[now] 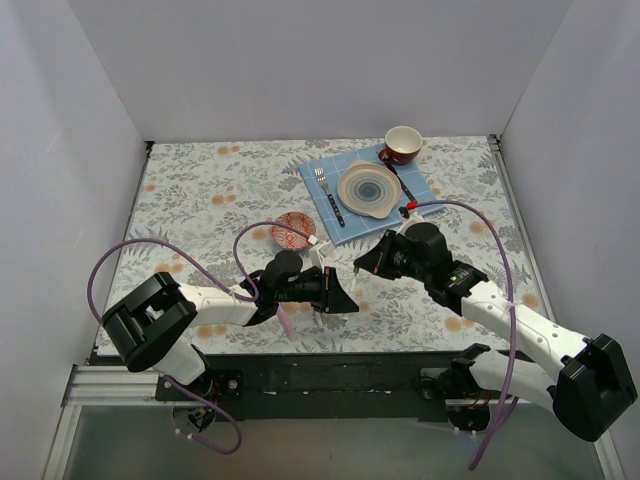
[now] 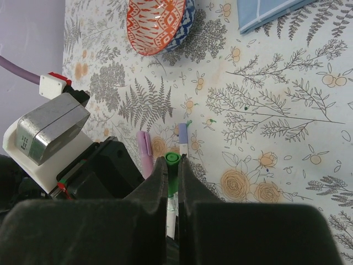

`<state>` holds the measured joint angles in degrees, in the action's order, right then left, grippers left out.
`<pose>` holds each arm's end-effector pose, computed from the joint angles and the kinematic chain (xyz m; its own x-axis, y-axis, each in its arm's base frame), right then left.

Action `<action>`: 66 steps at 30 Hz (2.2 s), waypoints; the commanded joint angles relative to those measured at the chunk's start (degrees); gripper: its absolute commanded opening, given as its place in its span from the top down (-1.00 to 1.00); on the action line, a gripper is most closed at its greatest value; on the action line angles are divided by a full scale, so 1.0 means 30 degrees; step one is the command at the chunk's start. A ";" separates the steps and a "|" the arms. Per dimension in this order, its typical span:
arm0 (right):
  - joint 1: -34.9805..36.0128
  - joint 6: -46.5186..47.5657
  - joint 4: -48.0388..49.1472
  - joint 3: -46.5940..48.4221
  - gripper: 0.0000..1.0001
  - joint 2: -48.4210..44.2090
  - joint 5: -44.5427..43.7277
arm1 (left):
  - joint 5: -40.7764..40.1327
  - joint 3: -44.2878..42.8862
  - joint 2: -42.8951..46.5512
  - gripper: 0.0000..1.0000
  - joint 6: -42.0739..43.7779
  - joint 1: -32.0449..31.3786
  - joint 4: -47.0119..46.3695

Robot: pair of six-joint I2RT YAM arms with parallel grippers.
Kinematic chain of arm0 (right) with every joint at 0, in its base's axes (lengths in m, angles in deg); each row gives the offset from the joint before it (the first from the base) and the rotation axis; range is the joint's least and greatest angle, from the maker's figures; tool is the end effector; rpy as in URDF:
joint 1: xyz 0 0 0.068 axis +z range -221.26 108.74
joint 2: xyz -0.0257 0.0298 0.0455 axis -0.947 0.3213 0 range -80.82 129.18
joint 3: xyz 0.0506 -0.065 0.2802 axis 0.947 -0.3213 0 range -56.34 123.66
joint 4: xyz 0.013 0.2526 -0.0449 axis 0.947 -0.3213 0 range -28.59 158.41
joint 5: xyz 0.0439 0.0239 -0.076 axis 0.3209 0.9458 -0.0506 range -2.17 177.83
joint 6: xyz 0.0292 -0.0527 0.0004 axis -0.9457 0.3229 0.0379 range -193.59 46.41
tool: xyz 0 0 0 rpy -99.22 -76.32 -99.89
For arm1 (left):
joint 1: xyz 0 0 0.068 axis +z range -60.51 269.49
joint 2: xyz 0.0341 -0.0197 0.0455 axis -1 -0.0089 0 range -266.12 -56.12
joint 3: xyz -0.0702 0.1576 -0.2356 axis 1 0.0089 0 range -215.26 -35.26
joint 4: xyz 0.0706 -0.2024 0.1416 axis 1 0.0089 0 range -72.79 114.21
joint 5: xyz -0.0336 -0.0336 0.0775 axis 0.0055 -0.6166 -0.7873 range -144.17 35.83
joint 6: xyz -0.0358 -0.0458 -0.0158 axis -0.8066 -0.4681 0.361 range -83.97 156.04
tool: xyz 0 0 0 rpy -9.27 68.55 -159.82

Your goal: Insert the pens into the pen caps

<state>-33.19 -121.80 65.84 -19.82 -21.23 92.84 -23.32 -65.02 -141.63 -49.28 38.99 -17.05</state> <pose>0.1767 0.1434 0.2681 -0.7314 0.3707 -0.5725 -0.1966 0.6892 0.6974 0.1649 -0.2361 0.1906 -0.9818 -0.1542 0.1113 -0.1534 0.2962 -0.9427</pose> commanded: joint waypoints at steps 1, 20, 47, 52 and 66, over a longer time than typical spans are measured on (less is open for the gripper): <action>0.0115 0.0277 0.0241 0.0016 0.97 -0.0353 -0.0676 | -0.0088 -0.0452 0.0526 1.00 0.0432 -0.0100 0.0082; 0.1667 -0.0660 0.1898 -0.2911 0.97 -0.1788 -0.0562 | -0.0851 -0.1184 0.1493 1.00 0.1544 -0.0100 0.0874; 0.1843 0.3293 0.7037 0.1945 -0.54 -0.3695 0.4127 | 0.0177 -0.3586 0.8113 1.00 0.8751 -0.0042 0.6232; 0.1844 0.3880 0.6599 0.3384 -0.57 -0.2990 0.4509 | 0.0380 -0.3294 0.8700 1.00 0.8694 -0.0042 0.6206; 0.1872 0.3764 0.7974 0.2567 -0.11 -0.3282 0.5592 | 0.0937 -0.2913 0.9169 1.00 0.8313 -0.0042 0.5415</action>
<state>-27.95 -110.67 85.21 -11.69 -29.89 107.64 -21.61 -73.89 -115.62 -24.67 38.71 0.46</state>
